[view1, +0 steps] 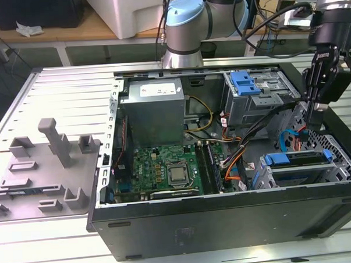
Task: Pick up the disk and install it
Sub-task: 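Insert the first disk wire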
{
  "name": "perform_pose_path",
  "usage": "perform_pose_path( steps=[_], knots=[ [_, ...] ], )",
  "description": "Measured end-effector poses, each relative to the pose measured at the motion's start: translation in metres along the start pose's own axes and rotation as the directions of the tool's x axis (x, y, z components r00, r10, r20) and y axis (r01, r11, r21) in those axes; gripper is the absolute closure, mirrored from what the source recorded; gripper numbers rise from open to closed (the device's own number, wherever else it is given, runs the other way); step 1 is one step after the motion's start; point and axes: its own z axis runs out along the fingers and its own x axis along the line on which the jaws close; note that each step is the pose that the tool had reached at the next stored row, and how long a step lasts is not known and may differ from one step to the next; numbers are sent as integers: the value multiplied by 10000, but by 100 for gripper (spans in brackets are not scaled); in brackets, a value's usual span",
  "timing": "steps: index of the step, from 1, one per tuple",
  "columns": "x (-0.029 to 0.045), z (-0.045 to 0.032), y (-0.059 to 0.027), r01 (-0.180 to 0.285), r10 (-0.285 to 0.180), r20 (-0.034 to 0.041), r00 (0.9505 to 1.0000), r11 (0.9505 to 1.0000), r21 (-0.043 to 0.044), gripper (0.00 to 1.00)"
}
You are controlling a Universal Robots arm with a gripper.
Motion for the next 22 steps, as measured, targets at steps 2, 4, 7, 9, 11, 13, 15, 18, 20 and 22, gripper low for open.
perform_pose_path(
  steps=[2, 4, 7, 9, 11, 13, 15, 18, 20, 22],
  knots=[
    [3, -4, 5, 1, -1, -4, 10000, 10000, 2, 83],
    [11, -11, 10, -3, 3, -12, 10000, 10000, 3, 83],
    [31, -37, 22, -3, 3, -13, 10000, 10000, 4, 83],
    [42, -42, 42, 19, -19, -8, 10000, 10000, 37, 83],
    [48, -41, 47, 78, -78, -3, 10000, 9999, 96, 83],
    [56, -41, 51, 190, -190, 1, 9998, 9996, 192, 83],
    [62, -39, 58, 255, -255, 4, 9997, 9994, 248, 83],
    [74, -32, 75, 352, -353, 5, 9994, 9988, 341, 83],
    [80, -29, 84, 410, -410, 6, 9992, 9984, 395, 83],
    [90, -22, 99, 502, -504, 14, 9987, 9975, 488, 83]
  ],
)
